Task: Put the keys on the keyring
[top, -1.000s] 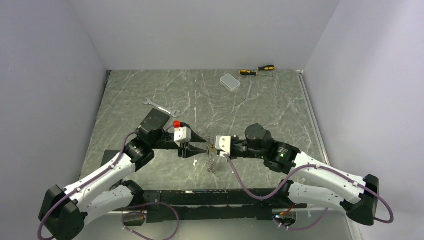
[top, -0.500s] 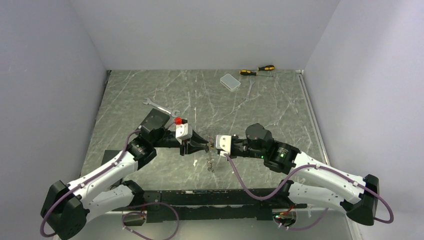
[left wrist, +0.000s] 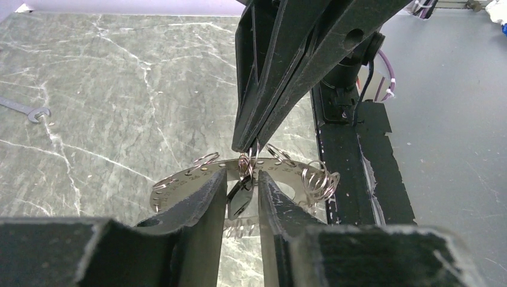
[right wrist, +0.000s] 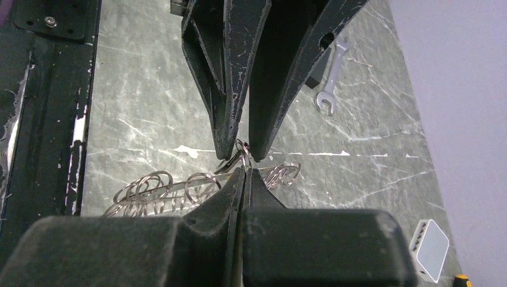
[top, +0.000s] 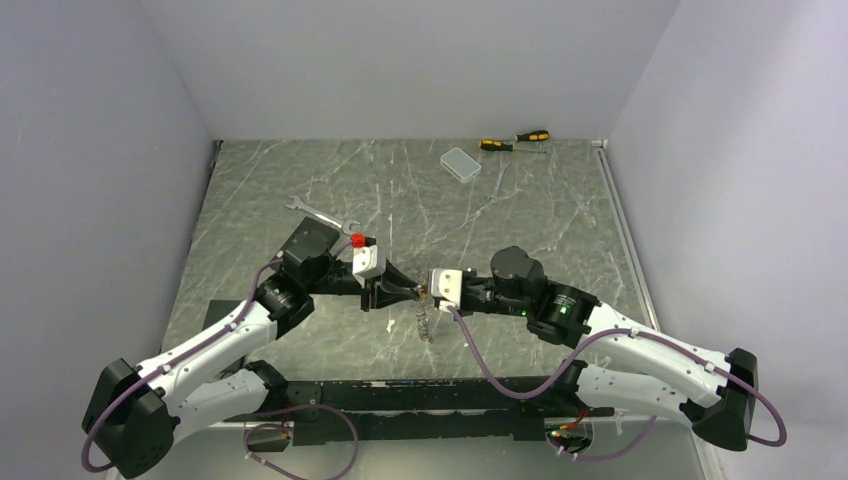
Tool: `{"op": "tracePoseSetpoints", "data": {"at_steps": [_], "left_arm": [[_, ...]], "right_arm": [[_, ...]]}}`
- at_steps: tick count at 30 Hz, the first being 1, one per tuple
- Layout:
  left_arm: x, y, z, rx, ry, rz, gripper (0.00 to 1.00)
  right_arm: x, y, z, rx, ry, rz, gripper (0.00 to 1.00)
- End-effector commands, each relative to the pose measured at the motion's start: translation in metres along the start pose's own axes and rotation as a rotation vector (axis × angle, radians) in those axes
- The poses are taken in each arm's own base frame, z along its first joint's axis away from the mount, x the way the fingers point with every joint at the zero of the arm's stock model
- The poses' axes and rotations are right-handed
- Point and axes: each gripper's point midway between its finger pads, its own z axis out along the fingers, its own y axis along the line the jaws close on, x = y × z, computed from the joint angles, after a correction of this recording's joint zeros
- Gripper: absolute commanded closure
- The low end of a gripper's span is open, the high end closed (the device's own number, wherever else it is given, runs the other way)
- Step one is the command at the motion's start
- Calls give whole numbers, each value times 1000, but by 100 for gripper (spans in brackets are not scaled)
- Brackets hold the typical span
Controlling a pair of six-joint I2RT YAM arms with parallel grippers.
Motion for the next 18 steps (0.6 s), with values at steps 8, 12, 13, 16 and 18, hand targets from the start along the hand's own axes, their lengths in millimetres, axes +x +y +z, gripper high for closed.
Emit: {"op": "tracePoseSetpoints", "data": {"at_steps": [8, 12, 13, 16, 18], "left_arm": [[-29, 0, 4, 22, -61, 44, 67], [-27, 0, 4, 22, -51, 44, 70], [-26, 0, 4, 22, -45, 43, 70], [-21, 3, 3, 10, -17, 45, 70], [-19, 5, 2, -3, 2, 54, 68]], "right_arm": [[-23, -18, 1, 67, -80, -23, 100], [-23, -19, 1, 70, -81, -26, 100], [-23, -19, 1, 71, -81, -27, 100], [-22, -19, 0, 76, -73, -29, 100], [-21, -20, -2, 80, -71, -30, 100]]}}
